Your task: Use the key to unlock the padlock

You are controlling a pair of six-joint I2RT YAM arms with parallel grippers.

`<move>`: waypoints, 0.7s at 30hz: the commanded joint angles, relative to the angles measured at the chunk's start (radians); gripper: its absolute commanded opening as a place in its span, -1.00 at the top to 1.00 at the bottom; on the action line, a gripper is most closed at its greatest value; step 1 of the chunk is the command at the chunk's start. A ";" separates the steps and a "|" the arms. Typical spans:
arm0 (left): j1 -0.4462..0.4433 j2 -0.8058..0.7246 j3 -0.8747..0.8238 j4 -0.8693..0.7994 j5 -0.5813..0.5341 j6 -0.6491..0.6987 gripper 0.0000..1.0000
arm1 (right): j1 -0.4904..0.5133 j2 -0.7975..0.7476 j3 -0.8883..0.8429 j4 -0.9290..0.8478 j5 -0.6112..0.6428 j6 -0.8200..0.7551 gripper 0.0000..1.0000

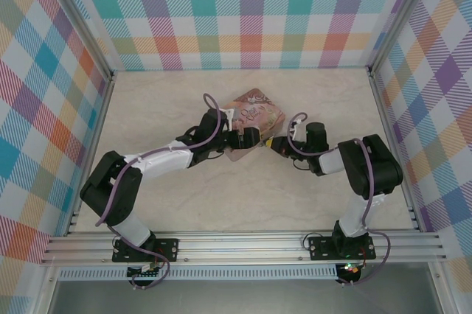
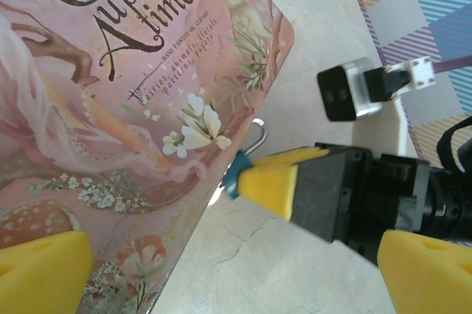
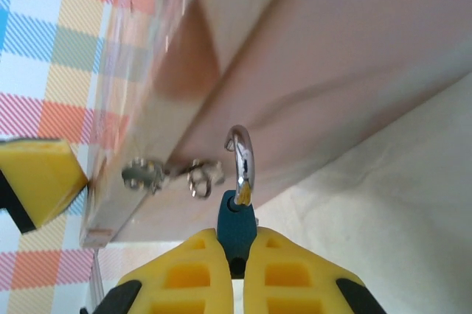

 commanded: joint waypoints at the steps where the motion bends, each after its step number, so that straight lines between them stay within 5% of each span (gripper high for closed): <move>1: 0.012 0.066 -0.096 -0.289 -0.066 -0.035 -0.99 | -0.014 -0.047 0.023 0.020 0.003 -0.048 0.86; 12: 0.081 0.041 -0.040 -0.297 -0.065 -0.011 -1.00 | -0.019 -0.332 -0.004 -0.502 -0.075 -0.258 0.84; 21: 0.144 -0.023 0.017 -0.254 0.001 0.012 -1.00 | 0.095 -0.451 -0.043 -0.874 -0.137 -0.363 0.80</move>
